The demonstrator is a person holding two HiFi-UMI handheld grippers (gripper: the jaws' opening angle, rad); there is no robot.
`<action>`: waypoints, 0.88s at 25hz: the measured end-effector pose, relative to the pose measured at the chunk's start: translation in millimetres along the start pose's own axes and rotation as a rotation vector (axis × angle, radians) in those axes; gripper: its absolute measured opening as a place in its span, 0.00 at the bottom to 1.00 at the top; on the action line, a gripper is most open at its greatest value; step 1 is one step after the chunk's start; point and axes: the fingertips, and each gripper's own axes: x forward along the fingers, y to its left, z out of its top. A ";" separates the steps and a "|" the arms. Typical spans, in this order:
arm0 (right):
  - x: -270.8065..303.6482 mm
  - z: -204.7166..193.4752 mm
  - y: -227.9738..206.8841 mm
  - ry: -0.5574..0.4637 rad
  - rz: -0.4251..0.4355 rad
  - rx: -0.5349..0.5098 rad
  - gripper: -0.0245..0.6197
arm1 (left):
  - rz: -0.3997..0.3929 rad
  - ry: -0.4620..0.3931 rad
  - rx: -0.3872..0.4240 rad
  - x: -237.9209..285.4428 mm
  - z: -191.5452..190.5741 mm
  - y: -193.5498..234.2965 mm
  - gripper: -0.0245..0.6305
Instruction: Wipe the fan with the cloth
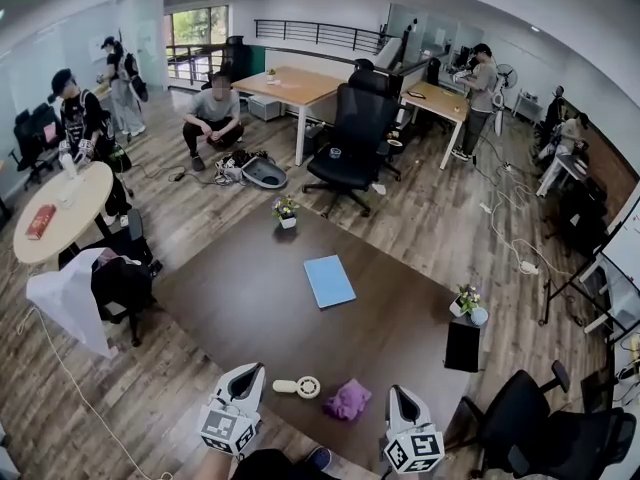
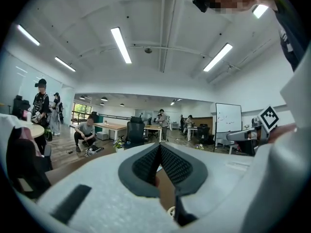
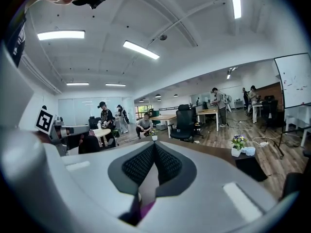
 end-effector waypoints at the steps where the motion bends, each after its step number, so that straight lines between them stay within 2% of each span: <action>1: 4.1 -2.5 -1.7 0.005 -0.003 -0.006 0.05 | 0.006 0.002 0.002 1.4 -1.0 3.6 0.04; 12: 40.8 -24.6 -5.0 0.019 -0.043 0.007 0.05 | -0.049 0.049 0.022 28.4 -28.4 23.9 0.04; 16: 53.9 -33.7 -3.4 0.041 -0.043 0.009 0.05 | -0.032 0.054 0.089 41.0 -36.6 27.1 0.04; 22: 64.6 -48.0 -3.0 0.062 -0.037 0.013 0.05 | -0.062 0.071 0.068 50.2 -57.5 27.1 0.04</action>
